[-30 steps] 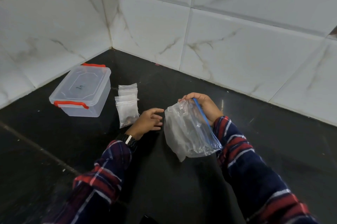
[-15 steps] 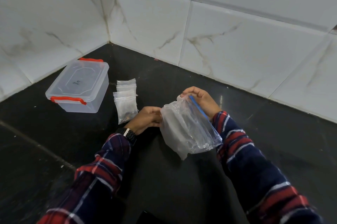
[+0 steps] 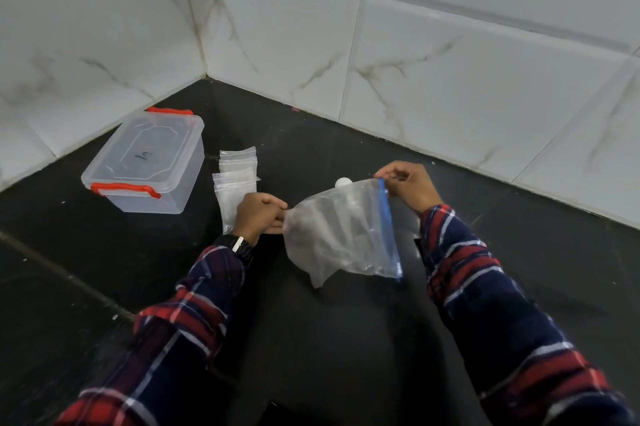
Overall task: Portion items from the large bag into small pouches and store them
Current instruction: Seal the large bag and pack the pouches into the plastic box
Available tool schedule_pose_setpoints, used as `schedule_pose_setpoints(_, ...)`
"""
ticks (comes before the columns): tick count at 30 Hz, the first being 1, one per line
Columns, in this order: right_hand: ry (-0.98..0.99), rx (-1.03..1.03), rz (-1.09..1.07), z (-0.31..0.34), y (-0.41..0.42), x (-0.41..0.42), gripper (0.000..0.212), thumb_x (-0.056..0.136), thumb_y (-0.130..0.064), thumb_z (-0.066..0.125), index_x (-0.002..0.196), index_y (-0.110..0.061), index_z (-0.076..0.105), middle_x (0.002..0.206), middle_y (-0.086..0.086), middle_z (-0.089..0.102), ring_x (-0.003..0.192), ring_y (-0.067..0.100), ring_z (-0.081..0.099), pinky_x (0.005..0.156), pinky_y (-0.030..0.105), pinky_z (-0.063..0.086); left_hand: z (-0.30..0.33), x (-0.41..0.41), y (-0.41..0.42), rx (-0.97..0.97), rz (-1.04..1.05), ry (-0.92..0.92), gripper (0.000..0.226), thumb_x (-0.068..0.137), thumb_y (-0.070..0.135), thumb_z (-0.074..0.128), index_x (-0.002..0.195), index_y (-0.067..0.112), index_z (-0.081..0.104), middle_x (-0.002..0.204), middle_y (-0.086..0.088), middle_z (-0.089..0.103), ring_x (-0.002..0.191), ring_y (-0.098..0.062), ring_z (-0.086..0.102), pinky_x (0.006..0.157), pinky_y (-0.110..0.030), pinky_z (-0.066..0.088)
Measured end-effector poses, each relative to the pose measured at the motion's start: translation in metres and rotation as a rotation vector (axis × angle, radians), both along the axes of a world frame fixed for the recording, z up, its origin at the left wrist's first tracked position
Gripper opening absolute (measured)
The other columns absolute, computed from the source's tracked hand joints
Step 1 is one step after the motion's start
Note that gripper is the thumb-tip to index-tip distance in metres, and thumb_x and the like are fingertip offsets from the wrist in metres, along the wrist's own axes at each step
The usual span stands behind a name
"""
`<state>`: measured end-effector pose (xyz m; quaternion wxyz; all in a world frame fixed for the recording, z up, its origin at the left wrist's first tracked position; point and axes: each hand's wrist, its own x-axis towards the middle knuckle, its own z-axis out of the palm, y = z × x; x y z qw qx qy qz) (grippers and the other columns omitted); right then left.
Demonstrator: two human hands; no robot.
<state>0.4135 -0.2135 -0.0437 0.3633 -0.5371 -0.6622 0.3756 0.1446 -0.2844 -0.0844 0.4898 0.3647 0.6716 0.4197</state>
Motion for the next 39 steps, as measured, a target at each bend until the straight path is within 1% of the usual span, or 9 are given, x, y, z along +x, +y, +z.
schedule_pose_setpoints(5, -0.085, -0.031, -0.156, -0.02, 0.017, 0.019, 0.032, 0.084, 0.002, 0.064, 0.069, -0.026, 0.069, 0.068, 0.002, 0.066, 0.068, 0.016, 0.06, 0.075, 0.037, 0.055, 0.006, 0.011, 0.017, 0.047, 0.076, 0.13, 0.022, 0.087, -0.006, 0.048, 0.076, 0.006, 0.062, 0.089, -0.023, 0.068, 0.067, -0.026, 0.068, 0.05, -0.03, 0.059)
schedule_pose_setpoints(9, -0.002, -0.115, -0.144, -0.027, 0.021, 0.016, 0.028, 0.084, 0.007, 0.062, 0.079, -0.019, 0.07, 0.073, 0.004, 0.065, 0.071, 0.017, 0.06, 0.076, 0.037, 0.054, 0.009, 0.015, 0.025, 0.077, 0.105, 0.176, 0.014, 0.089, -0.003, 0.051, 0.086, 0.005, 0.062, 0.094, -0.021, 0.067, 0.067, -0.021, 0.067, 0.05, -0.025, 0.058)
schedule_pose_setpoints(11, -0.013, -0.163, -0.103, -0.025, 0.021, 0.016, 0.027, 0.084, 0.014, 0.056, 0.1, -0.004, 0.068, 0.089, 0.007, 0.065, 0.082, 0.019, 0.061, 0.083, 0.034, 0.053, 0.006, 0.013, 0.024, 0.09, 0.125, 0.157, 0.012, 0.092, 0.002, 0.049, 0.092, 0.007, 0.06, 0.098, -0.018, 0.066, 0.076, -0.022, 0.068, 0.057, -0.026, 0.059)
schedule_pose_setpoints(14, -0.169, -0.12, -0.232, -0.025, 0.017, 0.018, 0.039, 0.088, 0.006, 0.049, 0.123, -0.008, 0.057, 0.111, 0.004, 0.059, 0.101, 0.019, 0.056, 0.099, 0.037, 0.046, 0.002, 0.011, 0.016, 0.114, 0.121, 0.252, 0.008, 0.092, 0.012, 0.053, 0.098, 0.015, 0.058, 0.103, -0.009, 0.065, 0.095, -0.025, 0.064, 0.084, -0.04, 0.056)
schedule_pose_setpoints(18, -0.235, -0.159, -0.395, -0.017, -0.022, 0.022, 0.017, 0.094, -0.016, 0.054, 0.107, -0.009, 0.062, 0.099, 0.006, 0.063, 0.084, 0.021, 0.063, 0.083, 0.041, 0.055, -0.001, 0.026, -0.024, 0.123, 0.108, 0.219, 0.017, 0.093, 0.017, 0.057, 0.107, 0.008, 0.056, 0.091, -0.005, 0.061, 0.087, -0.022, 0.063, 0.081, -0.037, 0.056)
schedule_pose_setpoints(21, -0.319, -0.298, -0.349, -0.017, -0.059, 0.027, 0.033, 0.096, -0.034, 0.052, 0.092, -0.002, 0.063, 0.08, 0.008, 0.065, 0.058, 0.02, 0.061, 0.072, 0.04, 0.057, -0.004, 0.039, -0.058, 0.12, 0.099, 0.139, 0.018, 0.092, 0.022, 0.059, 0.098, 0.005, 0.058, 0.093, -0.01, 0.063, 0.087, -0.022, 0.065, 0.075, -0.031, 0.057)
schedule_pose_setpoints(26, -0.025, -0.516, -0.174, -0.024, -0.097, 0.026, 0.037, 0.098, -0.039, 0.047, 0.092, -0.009, 0.068, 0.085, 0.005, 0.061, 0.066, 0.015, 0.057, 0.053, 0.026, 0.055, -0.018, 0.051, -0.081, 0.099, 0.061, 0.081, 0.009, 0.092, 0.022, 0.059, 0.09, 0.016, 0.065, 0.093, 0.0, 0.066, 0.09, -0.017, 0.066, 0.082, -0.033, 0.056)
schedule_pose_setpoints(33, 0.232, -0.585, -0.026, -0.03, -0.111, 0.015, 0.03, 0.099, -0.029, 0.048, 0.128, -0.03, 0.055, 0.117, -0.001, 0.057, 0.107, 0.023, 0.059, 0.085, 0.038, 0.057, -0.022, 0.059, -0.092, 0.148, 0.004, -0.082, 0.027, 0.088, 0.007, 0.063, 0.106, 0.027, 0.064, 0.096, -0.004, 0.068, 0.093, -0.017, 0.067, 0.085, -0.033, 0.056)
schedule_pose_setpoints(39, 0.472, -0.505, -0.181, -0.03, -0.12, 0.001, 0.027, 0.092, -0.003, 0.057, 0.118, -0.009, 0.06, 0.1, 0.013, 0.066, 0.084, 0.023, 0.068, 0.071, 0.028, 0.06, -0.017, 0.06, -0.089, 0.188, 0.173, -0.291, 0.016, 0.089, 0.002, 0.062, 0.105, 0.002, 0.063, 0.094, -0.017, 0.067, 0.087, -0.026, 0.07, 0.073, -0.029, 0.06)
